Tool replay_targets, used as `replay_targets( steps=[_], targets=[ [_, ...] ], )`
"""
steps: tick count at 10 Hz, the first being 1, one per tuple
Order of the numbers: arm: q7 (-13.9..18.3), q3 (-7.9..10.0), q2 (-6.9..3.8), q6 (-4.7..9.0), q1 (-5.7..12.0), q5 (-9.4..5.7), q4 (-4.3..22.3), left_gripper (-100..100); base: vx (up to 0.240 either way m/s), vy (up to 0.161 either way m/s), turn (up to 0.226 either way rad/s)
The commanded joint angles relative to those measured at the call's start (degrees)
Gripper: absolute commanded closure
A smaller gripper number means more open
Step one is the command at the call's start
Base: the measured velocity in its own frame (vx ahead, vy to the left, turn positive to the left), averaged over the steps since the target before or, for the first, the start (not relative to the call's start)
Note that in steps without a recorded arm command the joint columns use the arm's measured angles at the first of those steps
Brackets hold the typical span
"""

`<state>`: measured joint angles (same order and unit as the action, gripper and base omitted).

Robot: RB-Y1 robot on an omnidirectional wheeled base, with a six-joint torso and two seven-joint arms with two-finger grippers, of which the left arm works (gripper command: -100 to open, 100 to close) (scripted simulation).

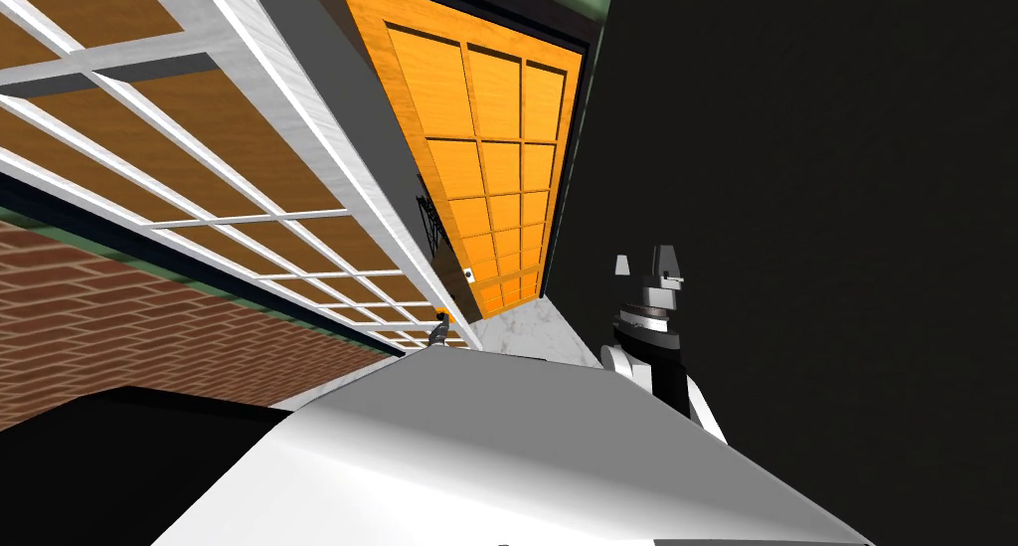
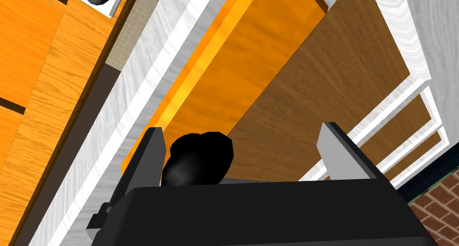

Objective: Pull the door open

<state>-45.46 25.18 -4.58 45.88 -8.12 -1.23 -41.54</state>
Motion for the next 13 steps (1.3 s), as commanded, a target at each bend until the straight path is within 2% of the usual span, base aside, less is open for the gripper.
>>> replay_targets(
  steps=[1, 5, 7, 8, 9, 10, 13],
  targets=[
    [2.0, 0.53, -0.87, -0.79, -0.65, -0.67, -0.6, 100, -0.043, 0.026, -0.038],
    [8.4, -1.09, -1.44, -0.55, -0.14, -2.21, -0.3, 100, -0.046, 0.021, -0.053],
    [8.9, -1.09, -1.44, -0.55, -0.14, -2.21, -0.3, 100, -0.017, 0.005, 0.003],
    [11.1, -1.63, -1.63, -0.47, 0.02, -2.72, -0.3, 100, -0.021, -0.002, -0.066],
    [11.1, -1.63, -1.63, -0.47, 0.02, -2.72, -0.3, 100, -0.028, 0.020, -0.039],
    [13.5, -2.24, -1.84, -0.37, 0.21, -3.30, -0.2, 100, -0.033, 0.025, -0.056],
    [13.5, -2.24, -1.84, -0.37, 0.21, -3.30, -0.2, 100, -0.020, 0.003, -0.010]
  ],
)
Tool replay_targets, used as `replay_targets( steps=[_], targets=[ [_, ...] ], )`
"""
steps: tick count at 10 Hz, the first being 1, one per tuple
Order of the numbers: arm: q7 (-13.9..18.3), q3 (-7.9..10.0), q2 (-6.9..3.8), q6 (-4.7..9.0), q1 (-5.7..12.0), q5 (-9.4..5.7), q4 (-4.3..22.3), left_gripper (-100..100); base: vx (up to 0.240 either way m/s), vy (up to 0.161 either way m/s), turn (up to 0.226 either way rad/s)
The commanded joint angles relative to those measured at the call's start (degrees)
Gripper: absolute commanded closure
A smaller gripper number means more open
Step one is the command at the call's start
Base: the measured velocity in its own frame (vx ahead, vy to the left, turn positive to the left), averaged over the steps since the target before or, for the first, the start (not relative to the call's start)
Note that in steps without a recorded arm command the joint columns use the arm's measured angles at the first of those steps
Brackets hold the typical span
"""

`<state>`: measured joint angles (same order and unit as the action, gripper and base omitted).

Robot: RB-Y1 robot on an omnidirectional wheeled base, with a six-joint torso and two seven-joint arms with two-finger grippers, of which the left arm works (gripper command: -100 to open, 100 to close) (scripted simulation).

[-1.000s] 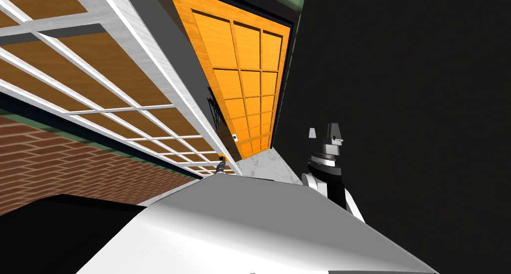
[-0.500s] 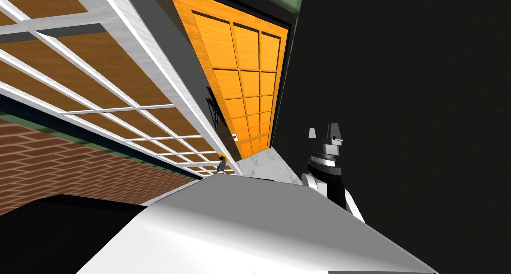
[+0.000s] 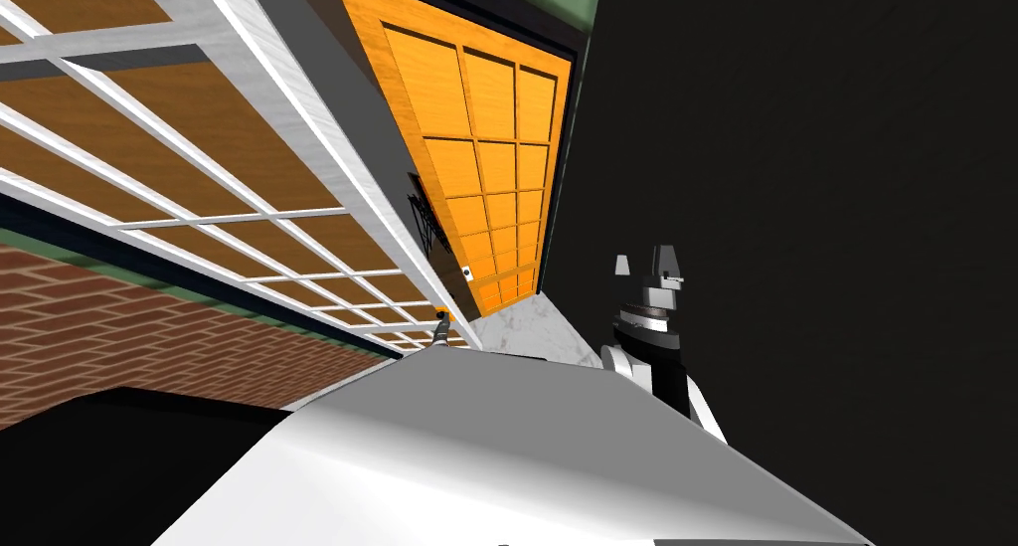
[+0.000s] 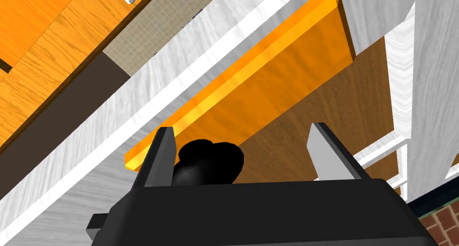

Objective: Pull the door open

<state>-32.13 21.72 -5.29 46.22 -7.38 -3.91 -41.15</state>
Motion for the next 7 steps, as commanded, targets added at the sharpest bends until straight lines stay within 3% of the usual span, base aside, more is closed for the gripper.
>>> replay_targets(
  steps=[1, 4, 6, 7],
  targets=[
    [2.5, 0.59, -1.36, -0.62, -0.33, -1.22, -0.5, 100, -0.034, 0.016, -0.049],
    [6.8, -0.66, -1.80, -0.43, 0.06, -2.41, -0.3, 100, -0.055, 0.021, -0.070],
    [7.2, -0.66, -1.80, -0.43, 0.06, -2.41, -0.3, 100, -0.026, 0.009, -0.018],
    [9.5, -1.30, -2.02, -0.34, 0.26, -3.02, -0.2, 100, -0.030, -0.011, -0.042]
  ],
)
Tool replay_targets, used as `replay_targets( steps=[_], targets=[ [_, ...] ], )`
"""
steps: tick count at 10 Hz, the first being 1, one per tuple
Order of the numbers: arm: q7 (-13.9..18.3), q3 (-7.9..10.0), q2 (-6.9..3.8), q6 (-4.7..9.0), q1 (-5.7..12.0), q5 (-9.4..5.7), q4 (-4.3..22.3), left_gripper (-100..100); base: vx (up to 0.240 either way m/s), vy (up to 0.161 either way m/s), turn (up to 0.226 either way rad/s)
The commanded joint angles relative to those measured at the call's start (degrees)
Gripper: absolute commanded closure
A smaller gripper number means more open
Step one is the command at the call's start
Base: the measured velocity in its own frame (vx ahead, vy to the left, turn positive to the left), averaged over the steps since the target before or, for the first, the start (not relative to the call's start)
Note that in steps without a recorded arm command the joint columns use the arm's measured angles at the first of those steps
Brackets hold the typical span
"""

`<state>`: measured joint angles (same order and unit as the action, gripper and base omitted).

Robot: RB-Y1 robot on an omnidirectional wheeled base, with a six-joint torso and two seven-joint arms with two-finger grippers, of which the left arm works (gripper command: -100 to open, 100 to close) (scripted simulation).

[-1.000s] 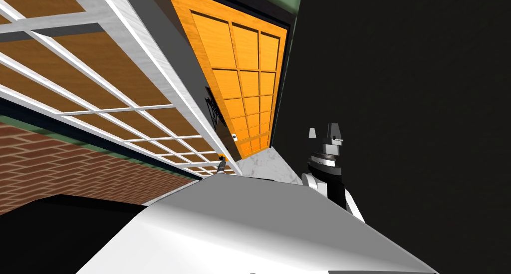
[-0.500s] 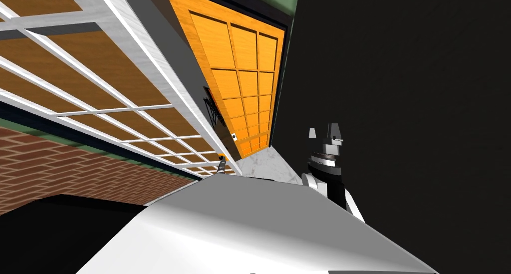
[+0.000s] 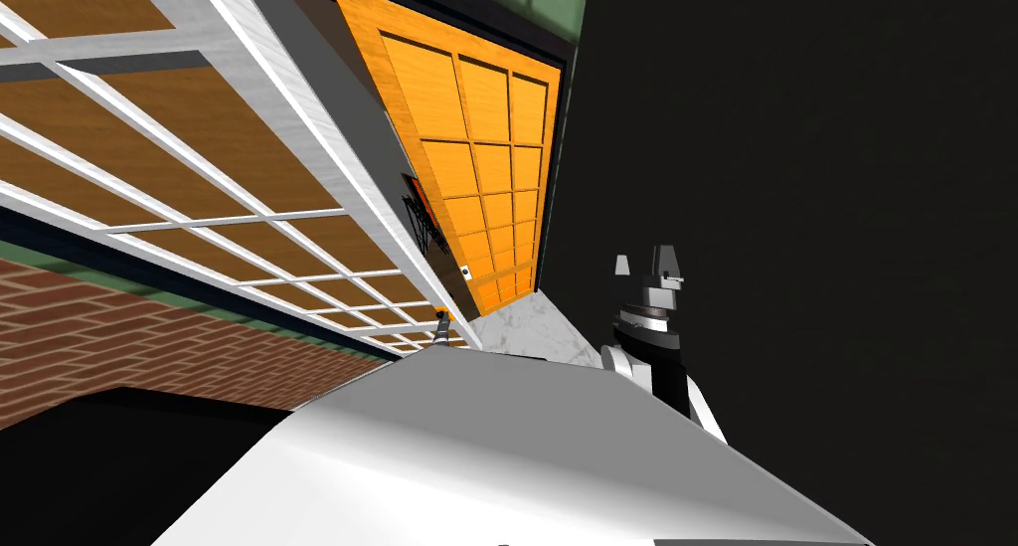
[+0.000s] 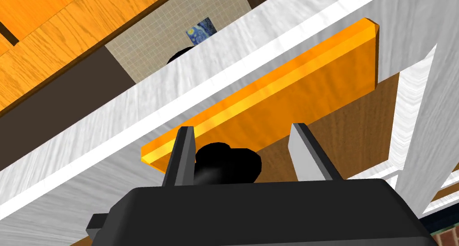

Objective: Pull the door open

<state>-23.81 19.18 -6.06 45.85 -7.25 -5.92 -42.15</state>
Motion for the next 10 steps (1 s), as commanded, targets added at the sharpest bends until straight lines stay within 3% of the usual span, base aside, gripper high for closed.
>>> replay_targets(
  steps=[1, 5, 6, 10],
  targets=[
    [2.9, 0.54, -1.48, 0.14, 0.35, -1.66, 0.9, 100, -0.071, 0.030, -0.080],
    [6.0, -0.15, -1.72, 0.25, 0.56, -2.32, 1.0, 100, -0.039, 0.019, -0.039],
    [8.4, -0.85, -1.96, 0.35, 0.78, -2.98, 1.0, 100, -0.019, 0.010, -0.050],
    [8.4, -0.85, -1.96, 0.35, 0.78, -2.98, 1.0, 100, -0.017, 0.007, -0.006]
  ],
)
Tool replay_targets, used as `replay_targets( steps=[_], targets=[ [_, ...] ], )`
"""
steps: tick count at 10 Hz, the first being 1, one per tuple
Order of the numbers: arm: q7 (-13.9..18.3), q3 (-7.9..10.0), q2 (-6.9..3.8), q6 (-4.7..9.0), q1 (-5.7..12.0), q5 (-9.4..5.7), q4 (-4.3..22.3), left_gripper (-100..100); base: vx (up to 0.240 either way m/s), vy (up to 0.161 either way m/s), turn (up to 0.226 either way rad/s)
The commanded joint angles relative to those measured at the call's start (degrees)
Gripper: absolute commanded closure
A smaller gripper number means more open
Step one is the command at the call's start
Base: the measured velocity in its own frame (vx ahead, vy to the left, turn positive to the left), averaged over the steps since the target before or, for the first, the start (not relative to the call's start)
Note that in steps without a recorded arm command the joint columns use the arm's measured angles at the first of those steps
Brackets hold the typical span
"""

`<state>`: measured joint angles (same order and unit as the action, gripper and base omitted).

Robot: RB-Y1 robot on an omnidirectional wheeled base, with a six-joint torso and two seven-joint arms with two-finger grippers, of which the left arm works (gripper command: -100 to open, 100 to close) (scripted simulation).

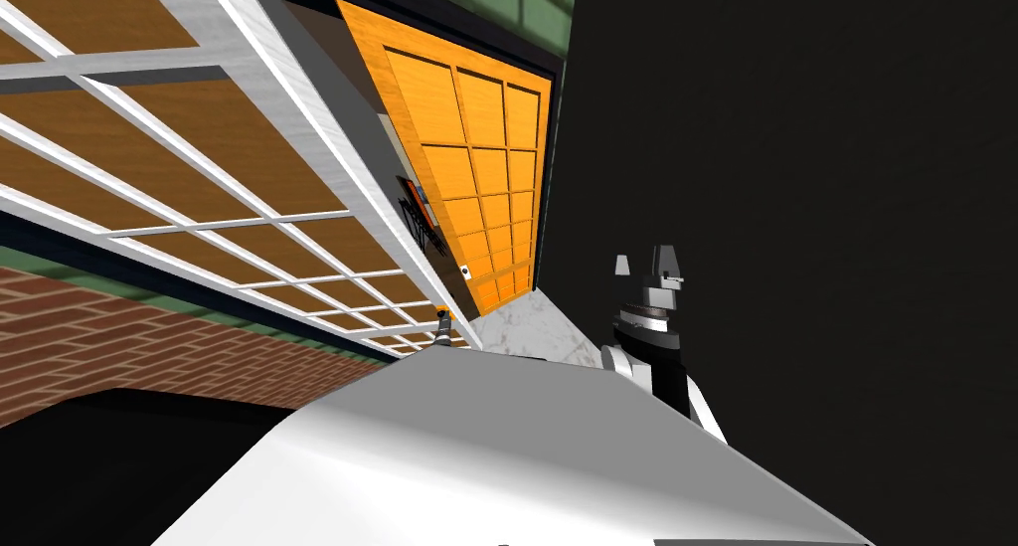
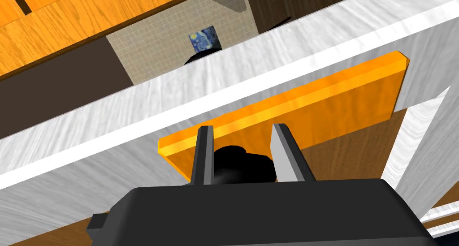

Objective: Pull the door open

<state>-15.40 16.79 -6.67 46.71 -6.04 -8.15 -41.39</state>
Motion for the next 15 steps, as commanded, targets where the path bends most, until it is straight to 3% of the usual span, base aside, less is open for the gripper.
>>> replay_targets(
  steps=[1, 4, 5, 9, 15],
  targets=[
    [2.3, 0.85, -1.58, -0.40, -0.22, -1.41, 0.4, 100, -0.037, 0.013, -0.052],
    [4.7, 0.14, -1.83, -0.29, 0.01, -2.09, 0.5, 100, -0.042, 0.011, -0.055],
    [7.1, -0.60, -2.08, -0.18, 0.23, -2.79, 0.6, 100, -0.053, 0.023, -0.055],
    [7.1, -0.60, -2.08, -0.18, 0.23, -2.79, 0.6, 100, -0.019, 0.004, -0.006],
    [16.3, -3.57, -3.08, 0.27, 1.16, -5.60, 1.0, 100, -0.056, 0.027, -0.070]
  ],
)
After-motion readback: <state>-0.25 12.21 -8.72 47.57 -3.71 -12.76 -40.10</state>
